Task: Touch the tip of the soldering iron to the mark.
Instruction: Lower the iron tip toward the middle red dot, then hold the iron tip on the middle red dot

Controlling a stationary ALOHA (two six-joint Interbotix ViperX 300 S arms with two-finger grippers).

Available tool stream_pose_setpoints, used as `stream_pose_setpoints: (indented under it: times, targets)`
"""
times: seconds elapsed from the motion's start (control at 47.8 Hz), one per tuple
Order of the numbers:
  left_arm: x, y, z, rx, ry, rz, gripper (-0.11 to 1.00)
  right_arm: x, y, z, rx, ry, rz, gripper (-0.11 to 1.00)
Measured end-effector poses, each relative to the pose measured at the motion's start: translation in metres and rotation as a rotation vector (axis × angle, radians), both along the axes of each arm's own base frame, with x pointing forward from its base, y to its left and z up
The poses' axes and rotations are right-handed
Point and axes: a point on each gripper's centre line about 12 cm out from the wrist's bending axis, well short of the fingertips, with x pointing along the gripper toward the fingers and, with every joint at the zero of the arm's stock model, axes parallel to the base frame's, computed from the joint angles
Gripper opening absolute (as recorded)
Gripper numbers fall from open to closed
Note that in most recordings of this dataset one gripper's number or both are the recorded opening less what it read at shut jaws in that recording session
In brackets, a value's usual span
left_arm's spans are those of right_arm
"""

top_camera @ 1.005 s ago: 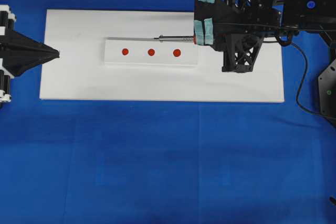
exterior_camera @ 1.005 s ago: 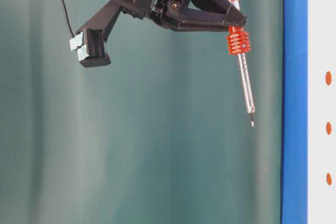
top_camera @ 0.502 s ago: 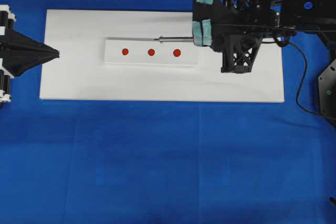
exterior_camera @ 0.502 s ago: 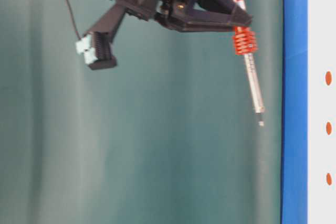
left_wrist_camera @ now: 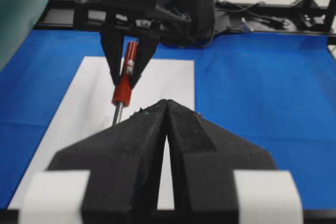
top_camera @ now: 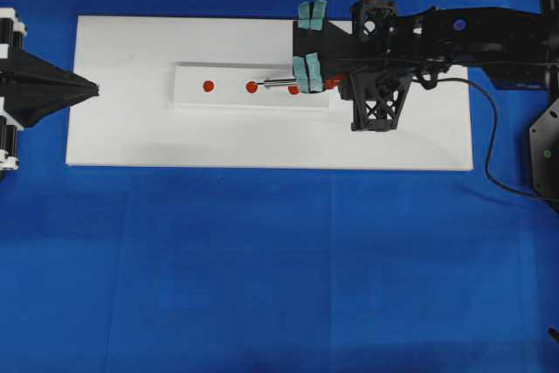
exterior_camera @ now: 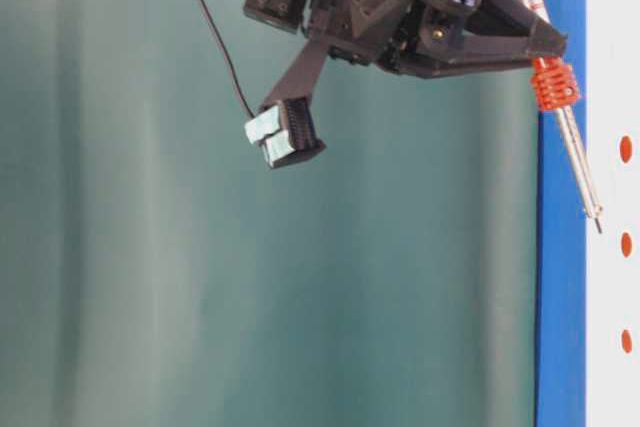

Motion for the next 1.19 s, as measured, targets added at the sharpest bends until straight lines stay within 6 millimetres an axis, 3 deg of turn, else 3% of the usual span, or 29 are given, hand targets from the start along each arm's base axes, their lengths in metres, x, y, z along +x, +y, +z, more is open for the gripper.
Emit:
stream_pose_setpoints:
  times: [0.481, 1.193]
  targets:
    - [0.000, 0.000, 0.000, -0.001, -0.002, 0.000, 0.00, 0.005, -0.004, -0.020, 0.007, 0.025, -0.005, 0.06]
    - [0.000, 0.000, 0.000, 0.002, 0.000, 0.000, 0.00, 0.005, -0.004, -0.021, 0.005, 0.026, -0.002, 0.06]
